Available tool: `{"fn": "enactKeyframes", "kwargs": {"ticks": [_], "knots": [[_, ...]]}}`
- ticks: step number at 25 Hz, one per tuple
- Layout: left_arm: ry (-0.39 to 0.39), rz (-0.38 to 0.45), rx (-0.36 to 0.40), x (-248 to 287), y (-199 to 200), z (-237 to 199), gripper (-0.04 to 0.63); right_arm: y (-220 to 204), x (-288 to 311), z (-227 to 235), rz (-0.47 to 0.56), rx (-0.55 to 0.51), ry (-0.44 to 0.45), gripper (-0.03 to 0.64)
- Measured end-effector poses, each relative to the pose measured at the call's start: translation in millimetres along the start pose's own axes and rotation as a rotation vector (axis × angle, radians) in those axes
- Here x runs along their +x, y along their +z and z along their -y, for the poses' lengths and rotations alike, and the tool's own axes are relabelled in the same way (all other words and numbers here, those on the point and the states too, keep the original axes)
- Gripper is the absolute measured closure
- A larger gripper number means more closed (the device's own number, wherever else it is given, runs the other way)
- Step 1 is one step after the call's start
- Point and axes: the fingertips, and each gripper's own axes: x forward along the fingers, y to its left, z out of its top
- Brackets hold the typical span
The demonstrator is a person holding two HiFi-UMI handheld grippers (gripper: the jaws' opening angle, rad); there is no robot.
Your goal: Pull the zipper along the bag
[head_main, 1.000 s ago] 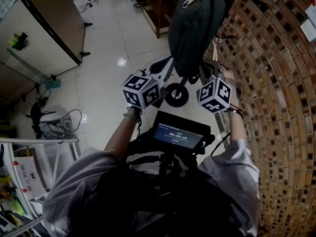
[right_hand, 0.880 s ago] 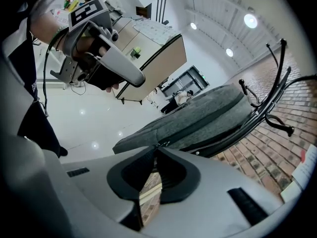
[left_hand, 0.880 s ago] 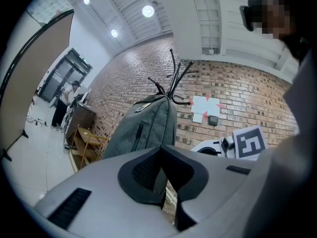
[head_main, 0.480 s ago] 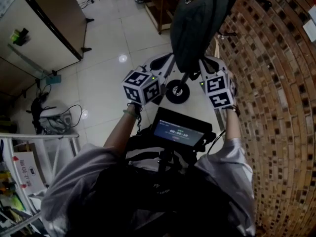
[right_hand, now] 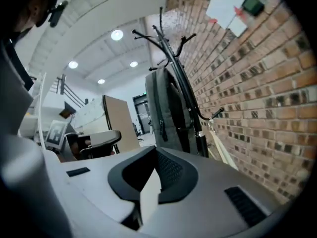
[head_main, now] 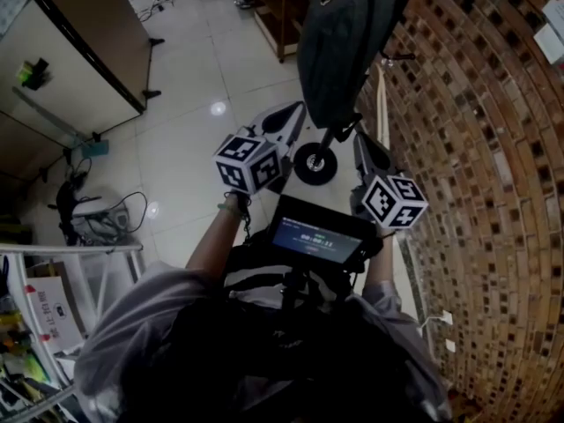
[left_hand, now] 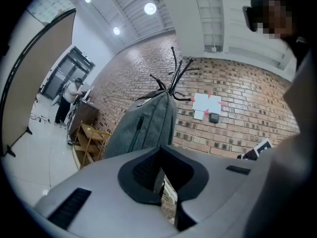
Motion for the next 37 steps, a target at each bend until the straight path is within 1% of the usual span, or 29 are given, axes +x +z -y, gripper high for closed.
{"fn": "enactKeyframes", "kwargs": {"ticks": [3, 6, 8, 12, 15, 19, 28, 37], "knots": [[0.005, 0.001, -0.003, -1, -4, 3, 0.588, -4, -12, 4, 0.044, 0.084, -0.026, 0.606], [0.017, 0.019, -0.008, -4, -3, 5, 0.588, 1, -23, 0, 0.083, 0.132, -0.02, 0.607], [0.024, 0.023, -0.015, -5, -5, 7, 0.588, 4, -26, -4, 0.086, 0.116, -0.016, 0.607], [0.037, 0.02, -0.023, -9, -11, 9, 0.588, 4, -27, -12, 0.054, 0.049, -0.018, 0.607], [0.042, 0.011, -0.027, -14, -14, 9, 0.588, 4, -28, -15, 0.058, 0.054, -0.012, 0.607], [0.061, 0.022, -0.024, -20, -12, 3, 0.588, 3, -27, -16, 0.061, 0.063, -0.008, 0.607], [0.056, 0.019, -0.023, -23, -13, 5, 0.588, 0, -25, -15, 0.063, 0.072, -0.011, 0.607], [0.073, 0.033, -0.037, -28, -10, -2, 0.588, -3, -25, -18, 0.054, 0.077, -0.005, 0.607]]}}
